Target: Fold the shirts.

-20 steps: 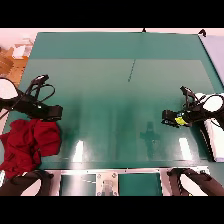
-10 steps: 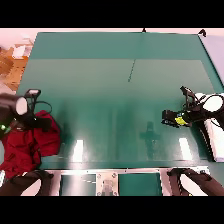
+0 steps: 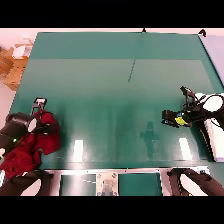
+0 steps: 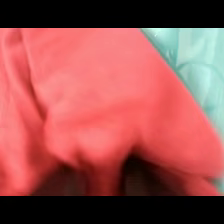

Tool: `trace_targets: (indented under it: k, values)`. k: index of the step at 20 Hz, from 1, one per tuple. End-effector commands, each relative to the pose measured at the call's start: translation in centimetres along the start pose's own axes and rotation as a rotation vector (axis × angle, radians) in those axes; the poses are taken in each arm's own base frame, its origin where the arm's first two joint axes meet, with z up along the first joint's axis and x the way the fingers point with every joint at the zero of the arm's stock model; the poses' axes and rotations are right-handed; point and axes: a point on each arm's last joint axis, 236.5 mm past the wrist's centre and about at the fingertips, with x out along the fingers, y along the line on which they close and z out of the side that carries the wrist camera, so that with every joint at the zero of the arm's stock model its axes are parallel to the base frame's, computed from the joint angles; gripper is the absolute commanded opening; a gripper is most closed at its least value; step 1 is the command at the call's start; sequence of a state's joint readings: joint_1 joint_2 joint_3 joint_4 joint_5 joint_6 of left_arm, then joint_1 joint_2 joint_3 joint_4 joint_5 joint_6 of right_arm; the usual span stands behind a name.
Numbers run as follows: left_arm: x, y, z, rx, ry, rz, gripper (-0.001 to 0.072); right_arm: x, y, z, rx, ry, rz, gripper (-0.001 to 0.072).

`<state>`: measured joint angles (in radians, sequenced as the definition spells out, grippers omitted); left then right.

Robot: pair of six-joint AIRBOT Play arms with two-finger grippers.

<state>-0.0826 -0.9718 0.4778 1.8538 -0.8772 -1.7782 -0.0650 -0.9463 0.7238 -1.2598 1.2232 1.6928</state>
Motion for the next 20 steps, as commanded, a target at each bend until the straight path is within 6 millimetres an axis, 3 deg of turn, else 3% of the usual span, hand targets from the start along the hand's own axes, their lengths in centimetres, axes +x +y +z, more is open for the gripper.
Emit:
trace_targets:
  k: [1, 2, 4, 6, 8, 11, 12, 14, 16, 19, 20]
  values:
    - [1.0, 1.4, -0.9, -0.060, 0.030, 0.009, 0.0025, 0.0, 0.0, 0.0, 0.000, 0.000, 0.000, 0.0019]
    - [1.0, 1.9, -1.6, -0.083, 0.068, 0.011, 0.0021, 0.0, 0.0, 0.0, 0.000, 0.000, 0.000, 0.0019]
    - [0.1, 1.6, -0.7, -0.056, 0.070, -0.026, 0.0019, 0.0, 0.0, 0.0, 0.000, 0.000, 0.000, 0.0019]
    - [-2.8, -0.9, 3.0, -0.035, 0.005, -0.152, 0.0019, 0.0, 0.0, 0.0, 0.000, 0.000, 0.000, 0.0019]
    - [-8.1, -4.6, 7.7, -0.010, -0.101, -0.318, 0.0019, 0.0, 0.0, 0.0, 0.000, 0.000, 0.000, 0.0018]
    - [-17.9, -11.5, 13.1, 0.117, -0.297, -0.506, 0.0019, 0.0, 0.0, 0.0, 0.000, 0.000, 0.000, 0.0019]
    - [-21.0, -14.2, 14.2, 0.170, -0.370, -0.564, 0.0019, 0.0, 0.0, 0.0, 0.000, 0.000, 0.000, 0.0019]
    - [-24.7, -19.5, 15.0, 0.257, -0.463, -0.655, 0.0020, 0.0, 0.0, 0.0, 0.000, 0.000, 0.000, 0.0019]
    - [-25.5, -25.3, 14.8, 0.309, -0.490, -0.749, 0.0020, 0.0, 0.0, 0.0, 0.000, 0.000, 0.001, 0.0019]
    - [-22.4, -33.8, 13.5, 0.326, -0.417, -0.869, 0.0021, 0.0, 0.0, -0.3, 0.000, 0.013, 0.000, 0.0019]
    - [-21.0, -36.3, 12.7, 0.327, -0.381, -0.903, 0.0057, 0.0, 0.0, -0.4, -0.001, 0.017, -0.001, 0.0019]
